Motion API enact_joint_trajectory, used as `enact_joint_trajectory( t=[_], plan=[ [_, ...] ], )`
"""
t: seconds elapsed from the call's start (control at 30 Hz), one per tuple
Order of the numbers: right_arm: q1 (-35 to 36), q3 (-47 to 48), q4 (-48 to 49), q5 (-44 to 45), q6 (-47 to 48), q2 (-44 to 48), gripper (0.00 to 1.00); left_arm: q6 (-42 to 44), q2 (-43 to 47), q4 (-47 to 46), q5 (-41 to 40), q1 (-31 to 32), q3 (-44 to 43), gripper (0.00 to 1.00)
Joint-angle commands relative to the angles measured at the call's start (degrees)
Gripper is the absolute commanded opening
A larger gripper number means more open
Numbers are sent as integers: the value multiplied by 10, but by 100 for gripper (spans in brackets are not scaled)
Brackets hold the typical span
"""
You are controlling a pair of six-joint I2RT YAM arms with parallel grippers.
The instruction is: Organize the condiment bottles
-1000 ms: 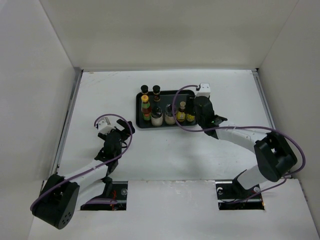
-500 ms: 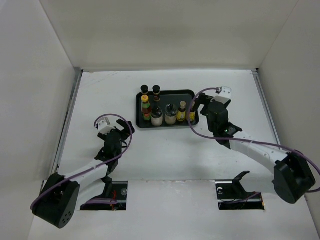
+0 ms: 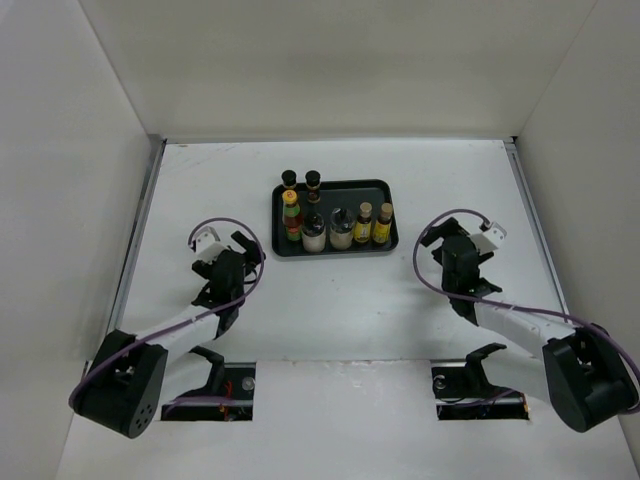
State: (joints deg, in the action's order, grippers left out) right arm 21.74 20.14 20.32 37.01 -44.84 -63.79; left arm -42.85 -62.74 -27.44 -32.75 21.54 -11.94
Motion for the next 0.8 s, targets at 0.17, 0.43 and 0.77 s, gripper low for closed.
enact_joint_trajectory(
  t=[0.17,0.43,0.77],
  plan=[
    [-3,5,74,-16,-31,-4,100,0,-21,23,-26,-16,-33,100],
    [11,5,71,-23,-25,16,100,0,-34,27,-28,-17,-50,100],
    [16,10,70,-24,-18,10,100,2,-20,40,-36,-24,-48,100]
  ],
)
